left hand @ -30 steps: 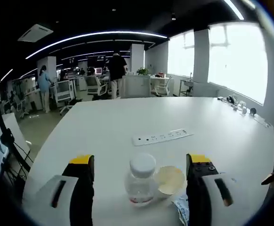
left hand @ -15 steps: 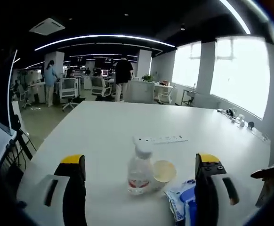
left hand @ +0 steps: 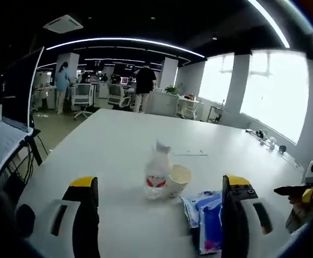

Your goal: Arrange the tabletop items into an orderly group along one side of the table until the central work area is clear of visible clutter.

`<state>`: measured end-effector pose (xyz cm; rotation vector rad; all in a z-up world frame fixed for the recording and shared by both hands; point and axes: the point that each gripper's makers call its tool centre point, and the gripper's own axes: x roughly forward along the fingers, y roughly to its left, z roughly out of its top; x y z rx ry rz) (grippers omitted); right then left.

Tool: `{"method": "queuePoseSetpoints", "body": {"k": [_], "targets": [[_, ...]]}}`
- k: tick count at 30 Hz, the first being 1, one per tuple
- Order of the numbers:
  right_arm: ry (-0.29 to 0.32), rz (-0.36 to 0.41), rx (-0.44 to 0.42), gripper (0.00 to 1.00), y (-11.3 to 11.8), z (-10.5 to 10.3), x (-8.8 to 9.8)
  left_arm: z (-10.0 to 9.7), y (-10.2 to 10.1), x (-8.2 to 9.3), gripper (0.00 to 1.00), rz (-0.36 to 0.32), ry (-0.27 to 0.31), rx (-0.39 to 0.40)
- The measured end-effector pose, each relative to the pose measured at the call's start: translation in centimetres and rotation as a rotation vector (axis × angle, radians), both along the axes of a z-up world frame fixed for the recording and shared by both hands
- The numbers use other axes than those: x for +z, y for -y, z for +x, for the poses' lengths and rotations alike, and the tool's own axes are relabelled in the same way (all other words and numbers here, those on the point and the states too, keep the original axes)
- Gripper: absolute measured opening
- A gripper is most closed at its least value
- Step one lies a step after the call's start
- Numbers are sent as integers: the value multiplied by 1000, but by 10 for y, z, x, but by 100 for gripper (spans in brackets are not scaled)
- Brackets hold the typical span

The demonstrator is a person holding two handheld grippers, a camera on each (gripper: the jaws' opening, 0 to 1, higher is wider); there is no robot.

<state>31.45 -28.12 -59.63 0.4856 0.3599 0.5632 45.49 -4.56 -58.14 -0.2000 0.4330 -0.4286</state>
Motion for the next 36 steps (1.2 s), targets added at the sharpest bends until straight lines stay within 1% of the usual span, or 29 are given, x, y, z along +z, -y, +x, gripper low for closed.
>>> {"method": "queuePoseSetpoints", "body": {"k": [2,4,8,11,13,15,18,20,23,28,31,36], "targets": [[4,22,-11,83,0,0,4,-7,-4,-1,91,-14,3,12],[7,23,-15,83,-2,-1,6,-16,-8,-5,93,-14,4,21],[5,17,-10,82,-7,-7,7,-34,-12,-15,93,-32,-16,27],[10,12,-4,82,-13,-16,8,-39,-19,-26,93,-31,-35,26],[13,2,0,81,-14,-20,7,-43,-20,-29,93,-32,-34,24],[13,-7,-6,81,-14,-23,2,-43,-25,-33,93,-32,-36,26],[2,-11,-23,81,-11,-24,-5,-49,-23,-27,93,-46,-30,22],[0,-10,-29,81,-10,-23,-5,-54,-21,-26,93,-41,-22,13],[11,-18,-38,81,-7,-21,-3,-56,-21,-28,93,-24,-22,-4],[20,-16,-66,81,4,-14,0,-63,-20,-30,93,-41,-31,1],[21,-22,-70,80,9,-10,1,-67,-15,-30,93,-52,-35,2],[9,-34,-61,79,22,-1,-2,-74,-1,-35,92,-58,-54,4]]}}
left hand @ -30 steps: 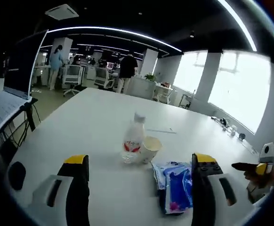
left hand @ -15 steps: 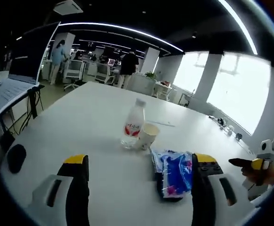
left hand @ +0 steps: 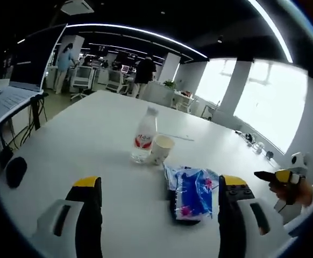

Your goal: Arrange the tabletop items into an orderly group along one side of the table until the central work area is clear of visible clutter.

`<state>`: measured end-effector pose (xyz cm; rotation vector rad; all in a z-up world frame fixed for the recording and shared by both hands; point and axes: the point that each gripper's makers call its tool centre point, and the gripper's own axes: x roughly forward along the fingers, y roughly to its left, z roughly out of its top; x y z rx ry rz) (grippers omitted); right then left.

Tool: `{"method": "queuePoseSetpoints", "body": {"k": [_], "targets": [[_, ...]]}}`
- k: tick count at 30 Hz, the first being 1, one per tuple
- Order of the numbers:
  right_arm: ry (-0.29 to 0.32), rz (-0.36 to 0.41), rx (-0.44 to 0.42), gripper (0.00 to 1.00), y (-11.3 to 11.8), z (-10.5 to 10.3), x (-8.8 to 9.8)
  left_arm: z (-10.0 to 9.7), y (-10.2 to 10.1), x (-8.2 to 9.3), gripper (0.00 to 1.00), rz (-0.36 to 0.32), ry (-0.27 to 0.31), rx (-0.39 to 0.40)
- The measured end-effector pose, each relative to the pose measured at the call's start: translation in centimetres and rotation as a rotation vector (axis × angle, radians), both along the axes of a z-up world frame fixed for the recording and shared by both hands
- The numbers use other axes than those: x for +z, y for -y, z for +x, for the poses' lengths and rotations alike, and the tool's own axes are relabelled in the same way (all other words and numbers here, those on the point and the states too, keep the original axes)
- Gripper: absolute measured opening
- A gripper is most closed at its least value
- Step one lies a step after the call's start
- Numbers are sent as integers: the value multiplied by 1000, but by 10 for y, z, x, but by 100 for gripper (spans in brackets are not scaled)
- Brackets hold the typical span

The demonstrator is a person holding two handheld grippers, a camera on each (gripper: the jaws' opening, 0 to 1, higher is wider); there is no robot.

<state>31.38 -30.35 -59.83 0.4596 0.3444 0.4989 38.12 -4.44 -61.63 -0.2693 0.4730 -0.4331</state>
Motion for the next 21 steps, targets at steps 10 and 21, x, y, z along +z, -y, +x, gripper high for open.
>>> {"method": "queuePoseSetpoints", "body": {"k": [10,21], "targets": [[-4,1,82,77,30,22,4,-26,31,-14,91,-18,-65,83],[-8,11,206,75,59,34,7,-47,70,-23,91,-24,-129,187]]}}
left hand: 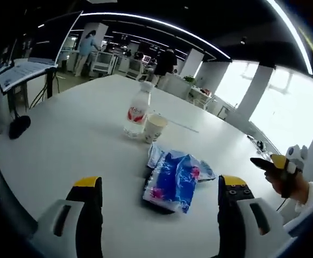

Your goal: Arrange the tabletop items into an orderly group along one side of the table until the central work area is clear of visible clutter.

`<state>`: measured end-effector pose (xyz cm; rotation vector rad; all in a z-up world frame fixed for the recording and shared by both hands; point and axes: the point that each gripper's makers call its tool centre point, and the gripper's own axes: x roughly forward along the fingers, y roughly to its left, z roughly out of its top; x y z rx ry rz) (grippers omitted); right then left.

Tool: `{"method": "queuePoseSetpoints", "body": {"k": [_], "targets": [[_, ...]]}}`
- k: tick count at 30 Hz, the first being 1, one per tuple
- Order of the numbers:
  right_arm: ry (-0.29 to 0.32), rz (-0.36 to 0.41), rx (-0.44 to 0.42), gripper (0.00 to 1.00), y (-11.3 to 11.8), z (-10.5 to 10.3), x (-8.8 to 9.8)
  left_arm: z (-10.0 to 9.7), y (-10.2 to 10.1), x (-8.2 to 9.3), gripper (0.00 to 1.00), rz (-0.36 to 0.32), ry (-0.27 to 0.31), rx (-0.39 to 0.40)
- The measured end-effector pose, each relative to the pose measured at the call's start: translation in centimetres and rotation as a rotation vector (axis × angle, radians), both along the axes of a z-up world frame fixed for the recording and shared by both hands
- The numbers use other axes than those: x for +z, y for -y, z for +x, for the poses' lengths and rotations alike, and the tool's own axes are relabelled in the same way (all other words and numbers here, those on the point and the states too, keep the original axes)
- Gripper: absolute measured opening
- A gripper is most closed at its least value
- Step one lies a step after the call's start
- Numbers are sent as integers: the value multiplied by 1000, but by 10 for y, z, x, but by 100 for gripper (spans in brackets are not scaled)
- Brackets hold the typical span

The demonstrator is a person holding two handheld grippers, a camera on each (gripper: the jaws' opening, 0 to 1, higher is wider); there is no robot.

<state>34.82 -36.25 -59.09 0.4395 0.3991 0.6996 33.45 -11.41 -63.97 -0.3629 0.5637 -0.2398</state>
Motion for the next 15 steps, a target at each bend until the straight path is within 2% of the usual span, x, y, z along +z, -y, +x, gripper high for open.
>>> {"method": "queuePoseSetpoints", "body": {"k": [4,6,9,12,15], "targets": [[-9,-2,32,74,13,0,0,-6,16,0,91,6,-16,34],[4,-3,46,73,17,1,0,-8,20,-1,91,4,-14,46],[-4,-28,43,73,22,6,-4,-15,28,-12,91,-19,-62,55],[43,-42,51,72,17,10,11,-20,38,-14,91,-12,-63,27],[57,-69,66,70,10,19,21,-25,46,-23,90,-35,-112,-3]]}}
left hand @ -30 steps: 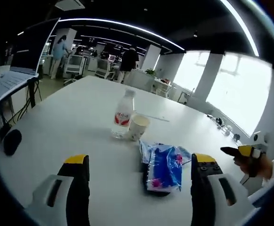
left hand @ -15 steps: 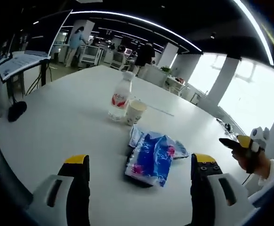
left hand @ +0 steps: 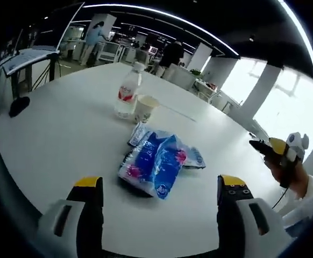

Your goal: Arrange the tabletop items into an orderly group along one side of the table until the central work area is clear of visible clutter.

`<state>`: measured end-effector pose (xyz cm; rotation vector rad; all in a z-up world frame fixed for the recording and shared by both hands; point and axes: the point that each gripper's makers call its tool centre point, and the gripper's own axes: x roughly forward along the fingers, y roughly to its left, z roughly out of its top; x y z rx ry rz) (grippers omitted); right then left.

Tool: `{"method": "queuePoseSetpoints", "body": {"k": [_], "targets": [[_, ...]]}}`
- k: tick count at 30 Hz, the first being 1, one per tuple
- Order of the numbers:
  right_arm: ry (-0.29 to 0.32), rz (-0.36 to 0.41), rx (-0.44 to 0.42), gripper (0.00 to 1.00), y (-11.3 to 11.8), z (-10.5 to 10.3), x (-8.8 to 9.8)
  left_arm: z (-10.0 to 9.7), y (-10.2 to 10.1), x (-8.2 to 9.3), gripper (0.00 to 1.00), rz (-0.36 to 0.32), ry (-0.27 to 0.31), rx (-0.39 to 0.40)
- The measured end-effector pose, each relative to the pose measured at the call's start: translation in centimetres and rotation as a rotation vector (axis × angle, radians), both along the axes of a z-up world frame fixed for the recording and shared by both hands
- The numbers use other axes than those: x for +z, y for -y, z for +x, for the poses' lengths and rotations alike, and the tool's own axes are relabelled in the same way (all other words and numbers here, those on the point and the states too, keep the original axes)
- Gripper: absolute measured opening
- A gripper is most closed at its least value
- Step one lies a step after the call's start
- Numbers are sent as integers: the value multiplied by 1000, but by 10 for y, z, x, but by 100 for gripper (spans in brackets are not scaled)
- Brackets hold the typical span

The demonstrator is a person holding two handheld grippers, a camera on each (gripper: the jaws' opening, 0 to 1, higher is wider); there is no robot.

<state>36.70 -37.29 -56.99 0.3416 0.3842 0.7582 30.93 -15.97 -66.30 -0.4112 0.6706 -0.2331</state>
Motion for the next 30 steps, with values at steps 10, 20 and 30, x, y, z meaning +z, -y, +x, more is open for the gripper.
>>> {"method": "queuePoseSetpoints", "body": {"k": [10,20,30], "targets": [[82,-127,123,64,-37,41,20,3,8,-13,82,-5,-40,-33],[21,-227,229,53,-88,59,-17,-9,16,-39,64,-42,-126,-89],[-29,-319,317,49,-119,52,-58,0,20,-52,49,-37,-161,-104]]}}
